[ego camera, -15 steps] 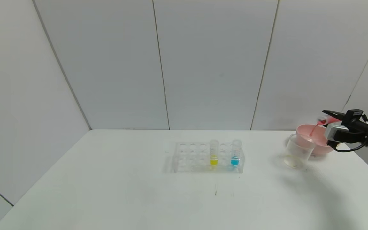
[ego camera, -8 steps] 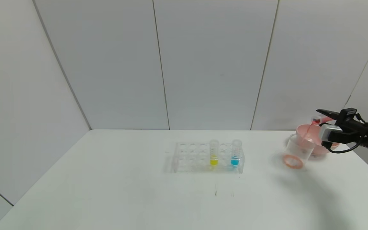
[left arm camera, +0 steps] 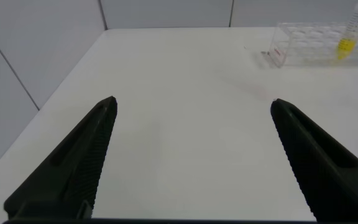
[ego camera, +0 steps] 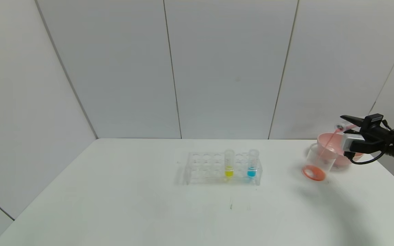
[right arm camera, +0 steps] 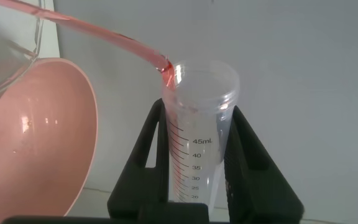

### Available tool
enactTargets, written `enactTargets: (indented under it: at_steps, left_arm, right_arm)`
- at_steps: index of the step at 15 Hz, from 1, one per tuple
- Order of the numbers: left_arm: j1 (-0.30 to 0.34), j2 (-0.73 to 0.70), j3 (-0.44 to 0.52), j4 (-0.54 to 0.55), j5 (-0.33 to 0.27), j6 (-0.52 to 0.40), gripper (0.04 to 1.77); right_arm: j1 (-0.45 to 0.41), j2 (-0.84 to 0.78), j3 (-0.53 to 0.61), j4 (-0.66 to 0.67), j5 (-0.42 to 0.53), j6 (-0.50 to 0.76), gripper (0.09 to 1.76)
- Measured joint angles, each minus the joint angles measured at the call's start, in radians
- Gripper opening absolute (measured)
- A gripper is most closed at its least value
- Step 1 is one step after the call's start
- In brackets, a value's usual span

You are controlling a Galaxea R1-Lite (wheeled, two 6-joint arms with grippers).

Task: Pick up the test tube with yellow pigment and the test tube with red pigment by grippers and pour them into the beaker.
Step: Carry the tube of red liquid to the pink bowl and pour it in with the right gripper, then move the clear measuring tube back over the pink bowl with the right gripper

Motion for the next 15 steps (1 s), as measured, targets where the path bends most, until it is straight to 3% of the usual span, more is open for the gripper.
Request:
enactTargets:
  at_steps: [12, 15]
  left_arm:
    - [0.0, 0.0, 0.0, 0.0, 0.0, 0.0, 1.76]
    - [0.0, 0.0, 0.0, 0.0, 0.0, 0.0, 1.76]
  right_arm:
    - [0.0, -0.001, 0.001, -0.025, -0.004, -0.019, 0.57]
    - [0.005, -0.003, -0.015, 0.0, -0.018, 0.057, 0.57]
